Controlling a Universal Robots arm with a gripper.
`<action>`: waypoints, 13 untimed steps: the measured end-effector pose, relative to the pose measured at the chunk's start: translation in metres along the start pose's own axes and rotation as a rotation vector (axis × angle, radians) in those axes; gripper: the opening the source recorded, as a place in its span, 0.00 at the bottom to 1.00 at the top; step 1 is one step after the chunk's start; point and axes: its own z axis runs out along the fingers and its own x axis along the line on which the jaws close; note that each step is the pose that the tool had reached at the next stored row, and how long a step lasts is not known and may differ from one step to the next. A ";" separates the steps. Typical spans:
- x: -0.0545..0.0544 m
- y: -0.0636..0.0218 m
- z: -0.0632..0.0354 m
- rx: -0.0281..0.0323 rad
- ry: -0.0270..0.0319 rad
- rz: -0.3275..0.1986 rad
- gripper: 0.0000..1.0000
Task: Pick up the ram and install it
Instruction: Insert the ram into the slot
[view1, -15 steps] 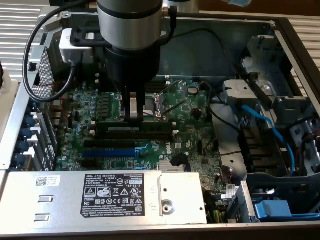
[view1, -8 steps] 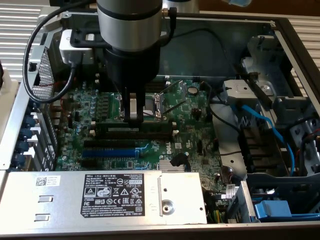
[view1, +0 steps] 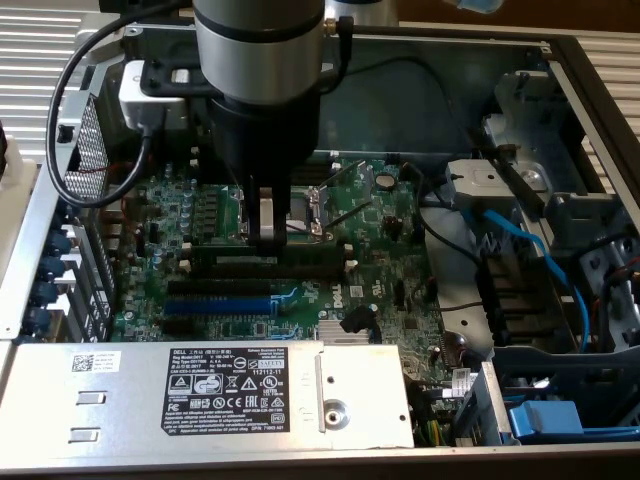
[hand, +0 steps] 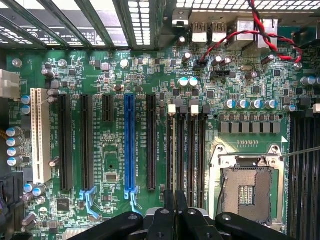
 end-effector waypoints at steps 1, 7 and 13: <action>0.000 0.0000 0.0005 0.0000 0.0000 0.000 0.12; 0.000 0.0001 0.0021 0.0000 0.0000 0.000 0.12; 0.000 0.0001 0.0027 -0.0002 0.0001 0.000 0.12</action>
